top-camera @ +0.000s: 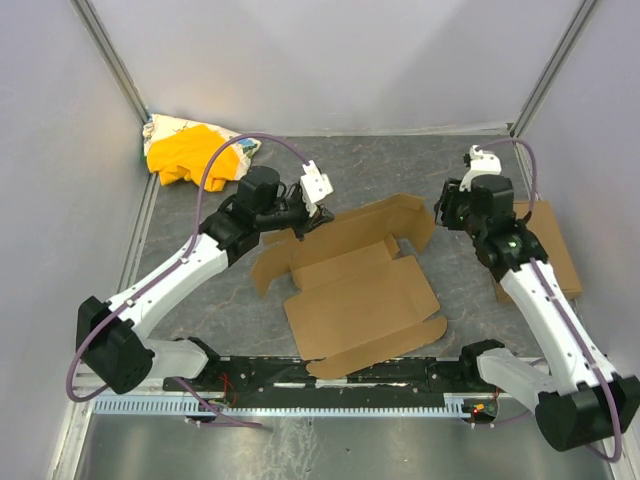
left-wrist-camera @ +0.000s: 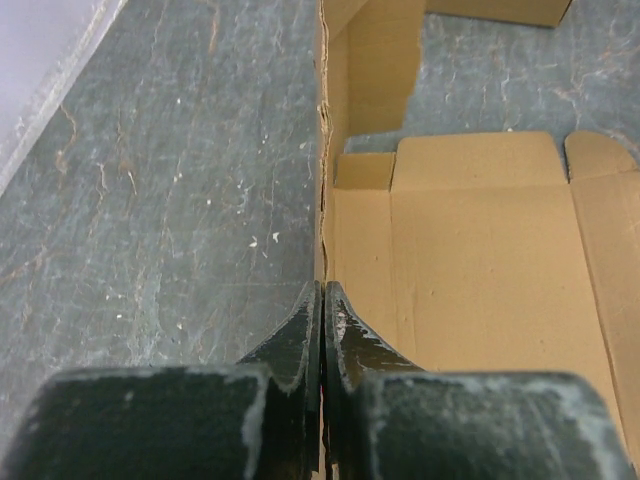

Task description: Fold the paper box

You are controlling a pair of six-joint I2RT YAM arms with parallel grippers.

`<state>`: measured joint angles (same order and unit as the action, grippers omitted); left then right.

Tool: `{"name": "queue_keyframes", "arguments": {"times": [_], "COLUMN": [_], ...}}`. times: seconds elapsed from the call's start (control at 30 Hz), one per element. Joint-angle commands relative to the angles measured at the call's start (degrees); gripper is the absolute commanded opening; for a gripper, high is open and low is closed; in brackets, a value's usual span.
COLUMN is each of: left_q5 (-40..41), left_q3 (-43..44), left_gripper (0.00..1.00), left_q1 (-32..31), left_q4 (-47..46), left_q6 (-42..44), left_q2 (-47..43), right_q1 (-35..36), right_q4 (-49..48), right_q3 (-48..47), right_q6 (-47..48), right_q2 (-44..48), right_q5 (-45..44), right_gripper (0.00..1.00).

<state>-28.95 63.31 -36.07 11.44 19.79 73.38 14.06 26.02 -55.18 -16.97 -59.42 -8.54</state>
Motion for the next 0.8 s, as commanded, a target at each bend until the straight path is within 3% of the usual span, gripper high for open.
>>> {"name": "queue_keyframes", "arguments": {"times": [0.0, 0.13, 0.4, 0.77], "left_q5": [2.5, 2.0, 2.1, 2.0], "left_q3": [1.9, 2.6, 2.3, 2.4], "left_gripper": [0.03, 0.03, 0.03, 0.03], "left_q1": [0.1, -0.4, -0.6, -0.6], "left_q4": [0.5, 1.6, 1.9, 2.0], "left_q6": [2.2, 2.7, 3.0, 3.0], "left_q2": [1.3, 2.3, 1.9, 1.6], "right_q1": [-0.3, -0.3, -0.3, -0.1], "right_q4": [5.6, 7.8, 8.1, 10.0], "right_q3": [-7.5, -10.5, -16.6, -21.6], "right_q6": [4.3, 6.5, 13.5, 20.0], "right_q2": [6.1, 5.9, -5.5, -13.9], "right_q5": [6.8, 14.3, 21.2, 24.5], "right_gripper": [0.51, 0.51, 0.51, 0.51]}}
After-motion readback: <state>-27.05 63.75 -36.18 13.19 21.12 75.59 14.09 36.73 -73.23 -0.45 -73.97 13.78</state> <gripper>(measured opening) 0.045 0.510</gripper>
